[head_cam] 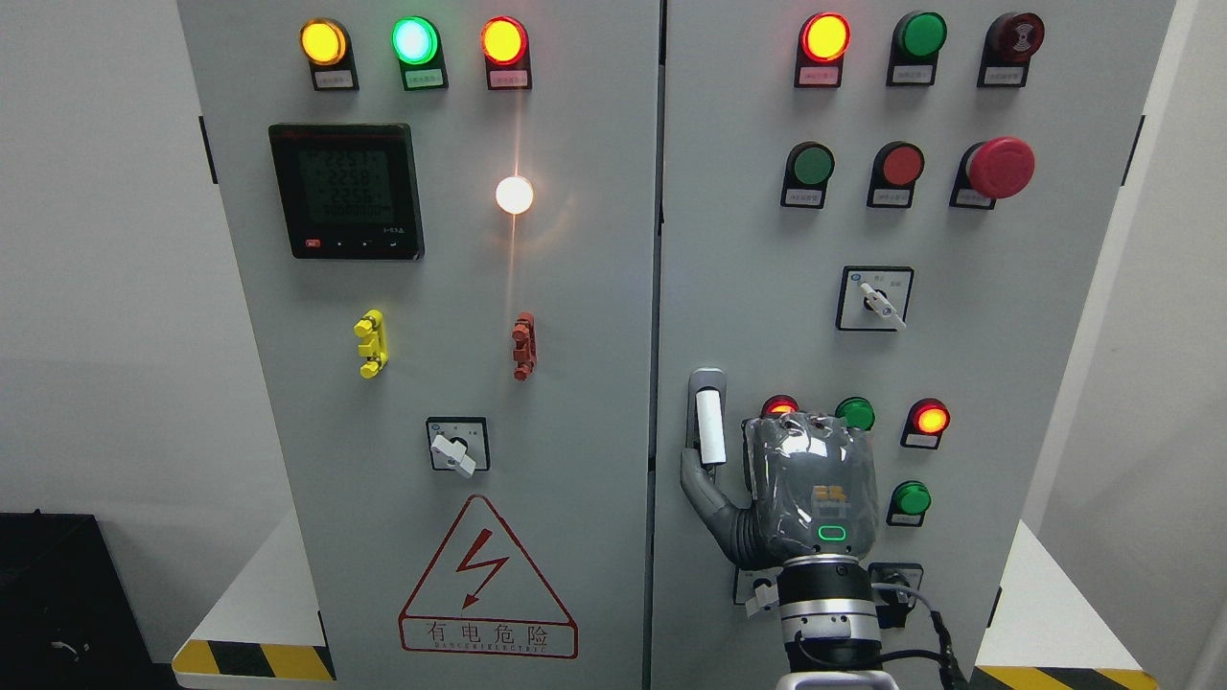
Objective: Release door handle
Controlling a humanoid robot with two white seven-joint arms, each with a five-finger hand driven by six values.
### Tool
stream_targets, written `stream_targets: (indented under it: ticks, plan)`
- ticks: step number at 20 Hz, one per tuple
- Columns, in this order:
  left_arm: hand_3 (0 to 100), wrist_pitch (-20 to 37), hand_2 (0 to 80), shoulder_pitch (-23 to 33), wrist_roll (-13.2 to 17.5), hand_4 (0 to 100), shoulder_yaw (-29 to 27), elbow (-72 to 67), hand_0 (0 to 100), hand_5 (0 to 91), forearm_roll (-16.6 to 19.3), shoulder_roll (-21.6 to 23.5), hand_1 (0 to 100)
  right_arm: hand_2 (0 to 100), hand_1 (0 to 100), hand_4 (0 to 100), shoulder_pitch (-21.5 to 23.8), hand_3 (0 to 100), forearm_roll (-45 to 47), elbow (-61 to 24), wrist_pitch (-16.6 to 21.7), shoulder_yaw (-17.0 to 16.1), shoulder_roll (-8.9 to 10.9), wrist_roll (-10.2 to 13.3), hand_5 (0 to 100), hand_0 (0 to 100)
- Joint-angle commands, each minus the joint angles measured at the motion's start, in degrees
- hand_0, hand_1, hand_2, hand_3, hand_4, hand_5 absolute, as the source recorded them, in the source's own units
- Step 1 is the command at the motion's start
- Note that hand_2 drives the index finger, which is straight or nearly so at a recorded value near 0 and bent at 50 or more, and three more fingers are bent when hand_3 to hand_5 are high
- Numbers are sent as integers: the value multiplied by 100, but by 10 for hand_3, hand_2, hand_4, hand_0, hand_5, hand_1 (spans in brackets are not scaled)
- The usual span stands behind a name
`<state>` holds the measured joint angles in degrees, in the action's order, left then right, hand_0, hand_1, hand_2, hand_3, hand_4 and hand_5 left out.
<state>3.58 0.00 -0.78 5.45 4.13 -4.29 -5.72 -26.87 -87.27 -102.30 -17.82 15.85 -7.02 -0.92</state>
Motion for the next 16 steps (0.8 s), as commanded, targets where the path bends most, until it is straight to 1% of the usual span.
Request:
stream_targets:
  ticks: [1,5,16]
  plan:
    - [0,2,0,97,-1,0,0,-8,120,0,-2,0,556,990,302,1000,15,1000,0,-18,-2,-47,-1,21,1000,460]
    - [0,2,0,97,-1,0,0,0,120,0,-2,0,556,989,306,1000,15,1000,0,-18,-2,-47,-1,21,1000,484]
    - [0,2,0,97,-1,0,0,0,120,0,7,0,556,990,324,1000,24,1000,0,-18,-11,-82,8,39,1000,485]
